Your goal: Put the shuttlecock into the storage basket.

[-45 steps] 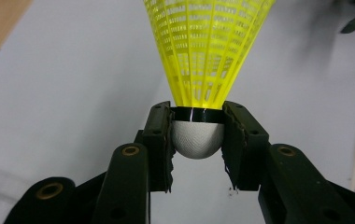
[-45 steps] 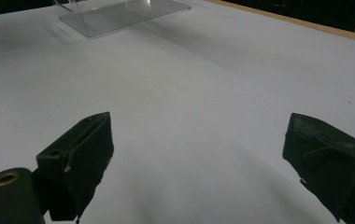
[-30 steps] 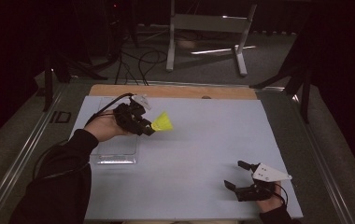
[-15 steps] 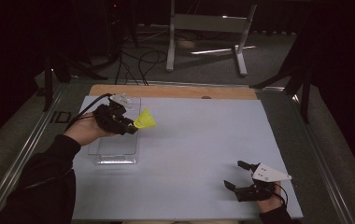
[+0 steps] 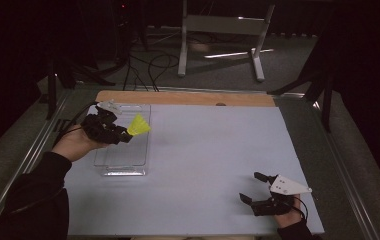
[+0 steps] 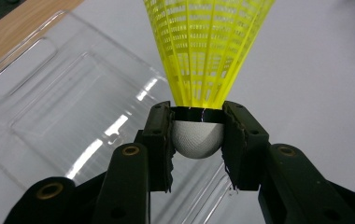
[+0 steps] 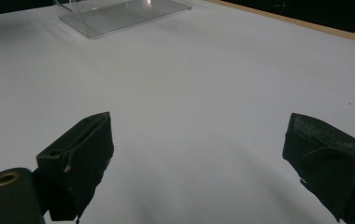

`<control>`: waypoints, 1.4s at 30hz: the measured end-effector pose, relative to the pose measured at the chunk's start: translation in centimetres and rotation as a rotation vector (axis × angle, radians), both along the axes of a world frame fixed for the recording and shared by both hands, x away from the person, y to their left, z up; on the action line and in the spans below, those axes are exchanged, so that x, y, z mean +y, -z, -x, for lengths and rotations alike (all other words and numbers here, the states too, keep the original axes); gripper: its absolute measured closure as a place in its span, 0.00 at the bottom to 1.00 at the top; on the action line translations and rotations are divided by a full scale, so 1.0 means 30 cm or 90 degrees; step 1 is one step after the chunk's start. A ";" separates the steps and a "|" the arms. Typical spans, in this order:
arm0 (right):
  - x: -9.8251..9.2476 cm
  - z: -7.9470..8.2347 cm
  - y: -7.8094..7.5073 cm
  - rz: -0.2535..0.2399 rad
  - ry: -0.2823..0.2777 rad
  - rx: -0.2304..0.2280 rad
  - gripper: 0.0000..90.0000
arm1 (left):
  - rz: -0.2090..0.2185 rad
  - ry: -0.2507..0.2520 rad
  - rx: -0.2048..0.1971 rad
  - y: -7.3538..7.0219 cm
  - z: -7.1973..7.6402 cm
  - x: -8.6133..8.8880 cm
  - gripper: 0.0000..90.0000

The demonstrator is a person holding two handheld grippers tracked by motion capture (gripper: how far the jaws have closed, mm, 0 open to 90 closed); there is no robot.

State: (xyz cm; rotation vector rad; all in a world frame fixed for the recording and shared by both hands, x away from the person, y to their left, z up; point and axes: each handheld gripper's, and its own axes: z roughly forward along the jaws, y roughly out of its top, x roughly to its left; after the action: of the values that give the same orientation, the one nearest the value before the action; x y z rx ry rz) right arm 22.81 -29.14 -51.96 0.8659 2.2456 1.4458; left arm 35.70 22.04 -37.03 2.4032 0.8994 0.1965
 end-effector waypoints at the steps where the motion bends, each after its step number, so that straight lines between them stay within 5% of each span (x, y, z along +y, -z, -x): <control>1: 0.000 0.000 0.000 -0.001 0.000 0.000 0.10 | 0.000 -0.004 0.004 0.003 0.003 0.008 0.73; 5: 0.001 0.001 -0.001 -0.004 -0.001 -0.002 0.10 | -0.008 -0.030 -0.001 0.019 0.019 0.037 0.73; 12: 0.002 -0.001 0.002 -0.002 -0.001 0.003 0.10 | 0.025 -0.072 -0.006 0.039 0.050 0.086 0.73; 15: 0.004 -0.001 0.002 0.001 -0.001 0.001 0.10 | 0.005 -0.097 -0.011 0.053 0.062 0.101 0.73; 18: 0.004 0.000 0.001 0.001 -0.001 0.001 0.10 | -0.013 -0.137 -0.010 0.068 0.075 0.109 0.73; 21: 0.004 -0.001 0.001 0.000 -0.001 0.002 0.10 | 0.007 -0.178 -0.005 0.080 0.088 0.124 0.73; 29: 0.008 -0.001 0.004 0.003 -0.002 0.004 0.10 | -0.002 -0.208 -0.011 0.143 0.117 0.137 0.73; 42: 0.007 -0.002 0.006 0.004 -0.001 0.008 0.10 | 0.002 -0.247 0.033 0.215 0.125 0.157 0.73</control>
State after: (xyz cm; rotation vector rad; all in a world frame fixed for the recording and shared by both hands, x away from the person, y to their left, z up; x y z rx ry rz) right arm 22.88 -28.93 -52.15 0.8733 2.2592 1.4367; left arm 31.94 26.75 -43.50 2.2168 1.3845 0.2783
